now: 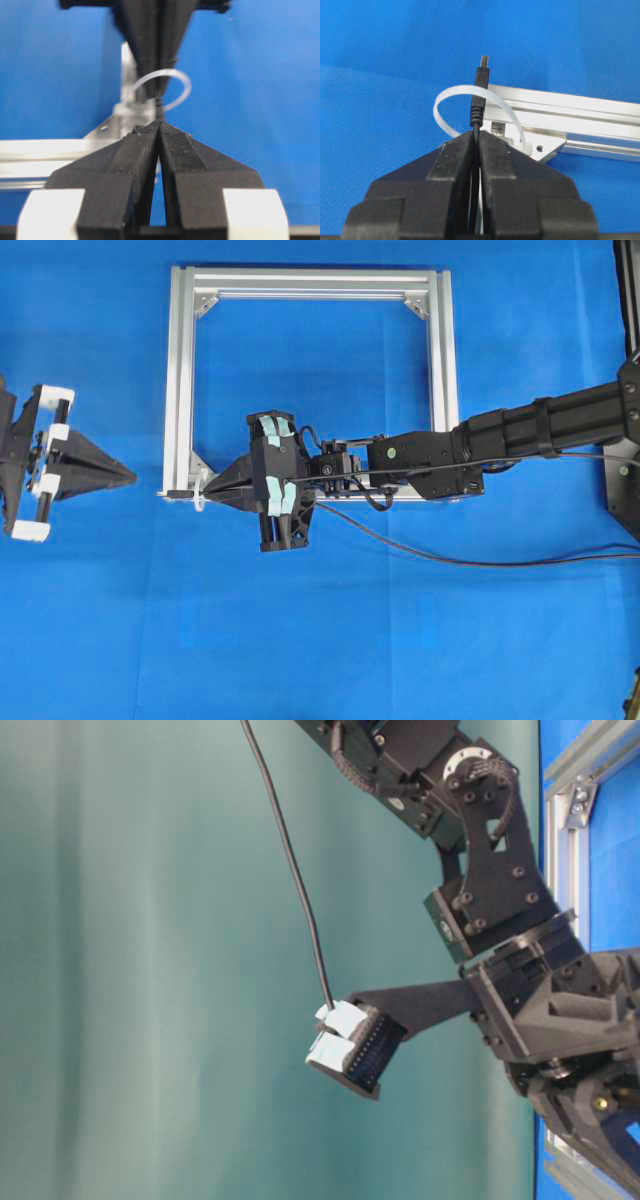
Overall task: Insert the wire through the string loop located on the left side.
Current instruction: 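Move the open left gripper toward the plug protruding from the loop, then close the left gripper on the USB plug beyond the loop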
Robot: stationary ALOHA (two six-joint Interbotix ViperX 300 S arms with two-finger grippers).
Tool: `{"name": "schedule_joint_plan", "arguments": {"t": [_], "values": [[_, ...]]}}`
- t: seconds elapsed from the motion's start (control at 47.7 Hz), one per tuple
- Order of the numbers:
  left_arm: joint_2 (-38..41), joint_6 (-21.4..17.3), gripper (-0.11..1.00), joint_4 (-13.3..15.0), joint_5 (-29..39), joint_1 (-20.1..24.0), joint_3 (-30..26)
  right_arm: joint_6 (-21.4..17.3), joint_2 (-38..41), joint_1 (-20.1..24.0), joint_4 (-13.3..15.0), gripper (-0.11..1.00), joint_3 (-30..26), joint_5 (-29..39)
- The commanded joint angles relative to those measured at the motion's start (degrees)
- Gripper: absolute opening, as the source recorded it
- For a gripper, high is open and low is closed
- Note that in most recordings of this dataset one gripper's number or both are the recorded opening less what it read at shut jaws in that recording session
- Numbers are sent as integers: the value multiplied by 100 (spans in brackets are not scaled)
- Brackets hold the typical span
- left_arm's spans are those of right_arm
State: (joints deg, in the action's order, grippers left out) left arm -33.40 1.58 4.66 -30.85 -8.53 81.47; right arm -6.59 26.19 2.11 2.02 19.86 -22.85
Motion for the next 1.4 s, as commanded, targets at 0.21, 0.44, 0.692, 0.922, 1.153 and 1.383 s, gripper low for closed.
{"name": "schedule_joint_plan", "arguments": {"t": [0.21,0.44,0.692,0.922,1.153,1.383], "values": [[26,-70,0,-18,26,-26,-35,-9,-132,-26,-9,2,-105,-53],[26,-26,1,-18,97,-35,-44,-9,-132,-26,-9,2,-97,-53],[-18,0,65,-18,79,-35,-97,-9,-132,-26,-9,2,-97,-53],[0,0,91,-18,79,-26,-123,-9,-132,-26,-9,2,-97,-44],[457,0,91,-18,-88,-26,-316,-9,-132,-26,-9,2,-105,-53],[1898,-70,91,-18,-281,-26,-905,-9,-132,-26,-9,2,-105,-62]]}}
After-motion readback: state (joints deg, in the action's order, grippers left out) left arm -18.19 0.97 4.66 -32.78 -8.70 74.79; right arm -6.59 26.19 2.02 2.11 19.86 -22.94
